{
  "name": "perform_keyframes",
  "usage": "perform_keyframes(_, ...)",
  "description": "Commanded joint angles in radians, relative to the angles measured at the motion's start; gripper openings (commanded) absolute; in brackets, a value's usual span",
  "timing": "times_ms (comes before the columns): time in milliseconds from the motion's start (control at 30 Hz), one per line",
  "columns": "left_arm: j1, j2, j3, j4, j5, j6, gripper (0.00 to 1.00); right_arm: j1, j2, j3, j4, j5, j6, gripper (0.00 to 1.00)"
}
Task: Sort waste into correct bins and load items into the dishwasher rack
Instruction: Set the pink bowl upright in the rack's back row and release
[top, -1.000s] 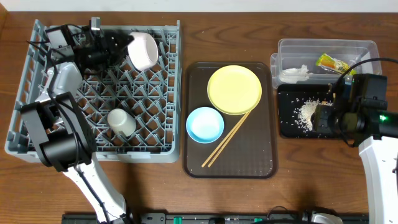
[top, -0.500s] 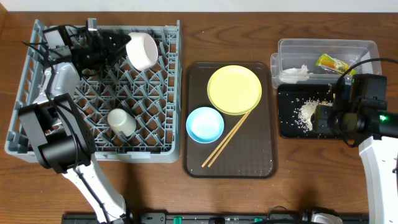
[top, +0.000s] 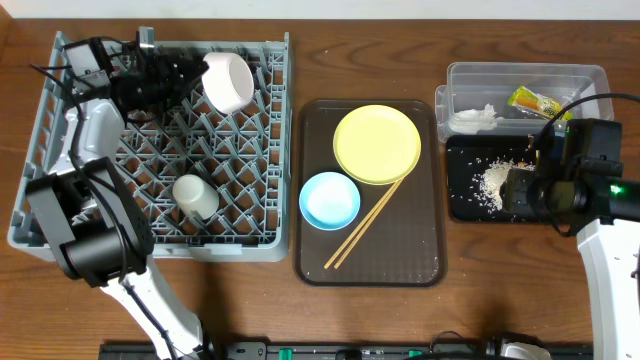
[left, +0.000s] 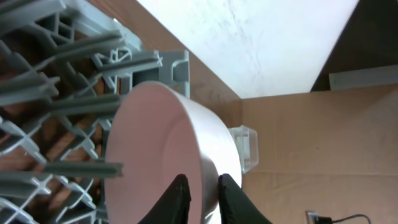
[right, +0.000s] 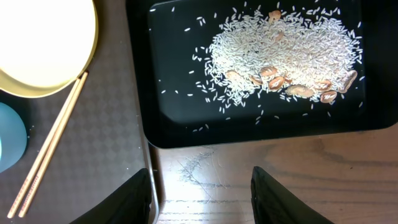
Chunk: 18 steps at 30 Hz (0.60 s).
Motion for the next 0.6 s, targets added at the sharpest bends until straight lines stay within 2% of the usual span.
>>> perform_keyframes(0,-0.001,-0.011,0.001,-0.014,-0.010,0.032,0.19,-0.003,-0.009,0.011,-0.001,-0.006,0.010,0.49)
perform_keyframes(67,-0.001,-0.011,0.001,-0.014,0.005,0.032,0.19,-0.003,-0.009,0.011,-0.001,-0.006,0.010,0.49)
perform_keyframes(100,-0.001,-0.011,0.001,-0.015,0.005,0.031,0.13,-0.003,-0.009,0.011,-0.001,-0.006,0.010,0.50)
perform_keyframes(200,-0.001,-0.011,0.001,-0.018,-0.002,0.030,0.06,-0.003,-0.009,0.011,-0.002,-0.006,0.010,0.49)
perform_keyframes(367,0.002,-0.011,0.001,-0.034,-0.125,-0.055,0.06,-0.003,-0.009,0.011,-0.002,-0.006,0.010,0.50)
perform_keyframes(567,0.001,-0.011,0.001,-0.032,-0.150,-0.174,0.06,-0.003,-0.009,0.011,-0.002,-0.006,0.010,0.49)
